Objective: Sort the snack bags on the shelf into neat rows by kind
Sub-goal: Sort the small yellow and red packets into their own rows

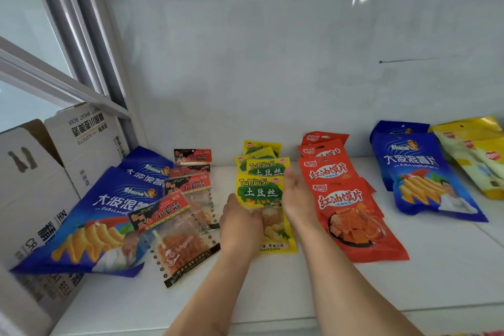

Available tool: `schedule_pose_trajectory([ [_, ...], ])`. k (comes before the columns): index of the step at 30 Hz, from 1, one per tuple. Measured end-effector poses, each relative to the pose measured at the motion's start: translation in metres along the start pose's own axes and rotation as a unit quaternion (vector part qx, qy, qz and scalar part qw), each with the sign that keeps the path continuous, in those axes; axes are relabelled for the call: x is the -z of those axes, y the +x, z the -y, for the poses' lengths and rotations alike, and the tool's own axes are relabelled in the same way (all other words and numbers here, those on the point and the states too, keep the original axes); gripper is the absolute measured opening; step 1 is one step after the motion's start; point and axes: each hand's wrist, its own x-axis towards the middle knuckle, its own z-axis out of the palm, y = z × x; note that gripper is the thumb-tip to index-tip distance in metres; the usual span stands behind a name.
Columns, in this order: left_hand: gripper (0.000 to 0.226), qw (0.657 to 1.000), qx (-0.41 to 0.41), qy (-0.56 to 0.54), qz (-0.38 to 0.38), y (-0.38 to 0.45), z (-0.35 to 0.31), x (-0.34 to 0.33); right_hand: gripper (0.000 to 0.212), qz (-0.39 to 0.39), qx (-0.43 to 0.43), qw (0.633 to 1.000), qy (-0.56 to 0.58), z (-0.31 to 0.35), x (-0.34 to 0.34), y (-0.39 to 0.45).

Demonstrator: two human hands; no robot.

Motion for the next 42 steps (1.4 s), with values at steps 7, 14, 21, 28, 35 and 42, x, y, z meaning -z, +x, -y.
schedule_pose_trajectory([
  [7,0.037,0.994,-0.016,0.108,-0.032,0.001,-0.003,-0.012,0.062,0.043,0.012,0.998,-0.035,-0.002,-0.002,0.000],
  [14,0.034,0.992,-0.002,0.122,-0.029,0.000,-0.008,-0.013,0.071,0.067,-0.001,0.987,-0.149,0.006,-0.005,-0.003],
  [21,0.055,0.990,-0.031,0.117,-0.066,-0.002,-0.011,0.003,0.058,0.030,0.083,0.972,-0.216,0.018,-0.005,-0.013],
  [28,0.038,0.962,-0.075,0.197,-0.171,-0.009,0.005,0.061,0.046,0.031,0.181,0.970,-0.158,0.041,-0.034,-0.020],
  [35,0.036,0.927,-0.056,0.264,-0.259,-0.025,0.037,0.117,0.039,0.147,0.207,0.965,-0.072,0.072,-0.086,-0.041],
  [42,0.042,0.881,-0.013,0.360,-0.308,-0.012,0.053,0.184,0.032,0.242,0.224,0.944,-0.017,0.099,-0.132,-0.068],
])
